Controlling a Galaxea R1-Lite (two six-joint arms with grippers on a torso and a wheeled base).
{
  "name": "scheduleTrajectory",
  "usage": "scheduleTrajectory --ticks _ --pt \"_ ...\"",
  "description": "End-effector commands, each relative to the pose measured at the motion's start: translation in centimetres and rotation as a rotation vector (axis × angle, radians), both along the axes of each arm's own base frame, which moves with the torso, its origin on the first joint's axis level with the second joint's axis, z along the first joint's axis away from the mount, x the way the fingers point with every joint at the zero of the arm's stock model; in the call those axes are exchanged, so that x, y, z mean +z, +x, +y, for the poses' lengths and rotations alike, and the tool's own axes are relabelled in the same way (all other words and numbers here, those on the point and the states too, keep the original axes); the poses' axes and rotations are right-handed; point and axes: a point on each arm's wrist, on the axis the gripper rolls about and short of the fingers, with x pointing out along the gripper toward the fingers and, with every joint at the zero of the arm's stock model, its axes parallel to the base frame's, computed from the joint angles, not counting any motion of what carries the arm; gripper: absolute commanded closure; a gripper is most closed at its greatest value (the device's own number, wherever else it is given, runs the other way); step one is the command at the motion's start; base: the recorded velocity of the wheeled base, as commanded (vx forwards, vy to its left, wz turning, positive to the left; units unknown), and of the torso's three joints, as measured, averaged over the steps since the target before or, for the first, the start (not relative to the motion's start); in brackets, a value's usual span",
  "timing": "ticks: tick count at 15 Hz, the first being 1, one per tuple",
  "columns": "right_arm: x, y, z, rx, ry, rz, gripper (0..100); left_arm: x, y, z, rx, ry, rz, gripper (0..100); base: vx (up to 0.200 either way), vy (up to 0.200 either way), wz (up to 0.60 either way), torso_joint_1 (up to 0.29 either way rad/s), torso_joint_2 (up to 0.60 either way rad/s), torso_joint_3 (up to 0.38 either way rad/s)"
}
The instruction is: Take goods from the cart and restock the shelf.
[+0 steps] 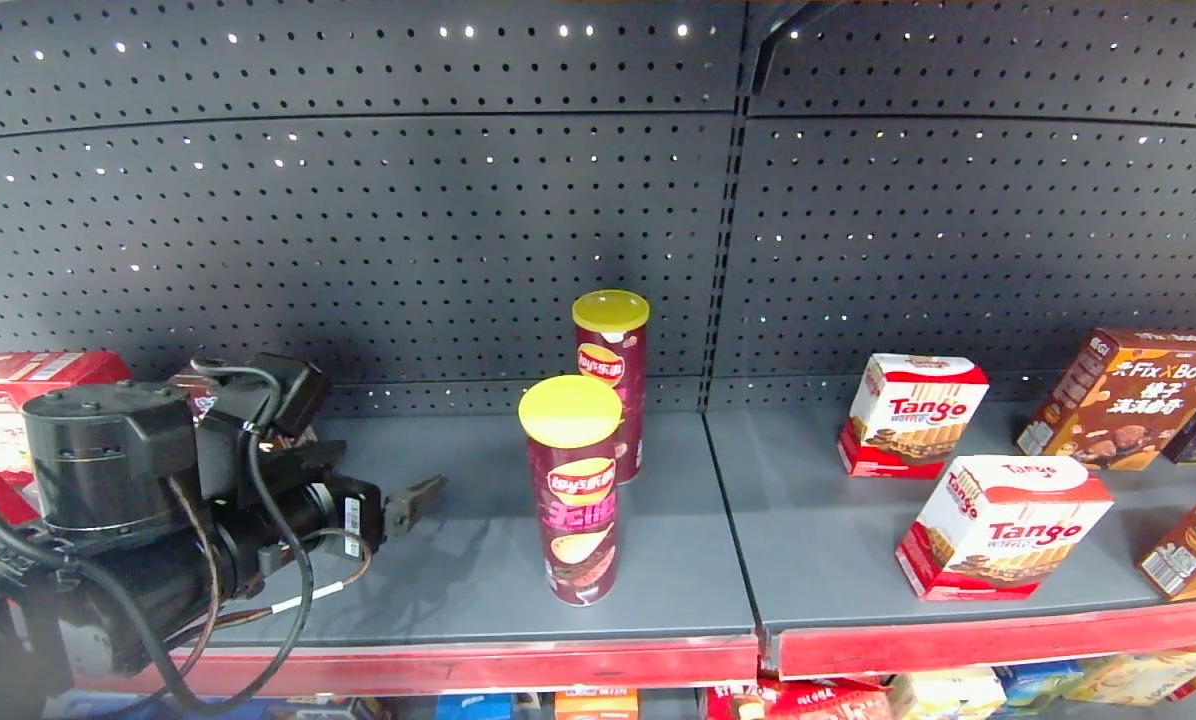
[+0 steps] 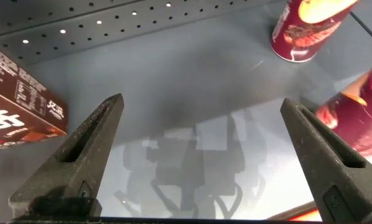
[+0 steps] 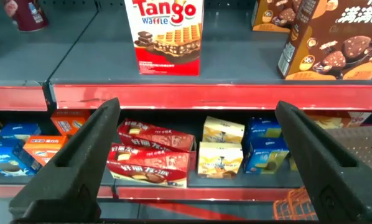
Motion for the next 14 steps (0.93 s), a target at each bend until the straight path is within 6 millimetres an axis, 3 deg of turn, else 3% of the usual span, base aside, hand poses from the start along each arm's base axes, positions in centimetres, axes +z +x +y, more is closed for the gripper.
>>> scheduleTrajectory --ticks 1,14 --pt "0.0 -0.1 0.0 0.0 0.0 -0.014 0 0.0 -0.2 -0.2 -0.009 0.001 0.001 0 0.0 0.0 0.0 0.0 0.0 0.0" --pt "0.0 -0.1 0.0 0.0 0.0 -0.014 0 -4.9 1.4 -5.0 -0.169 0.086 0.169 0 0.0 0.0 0.0 0.0 0.0 0.0"
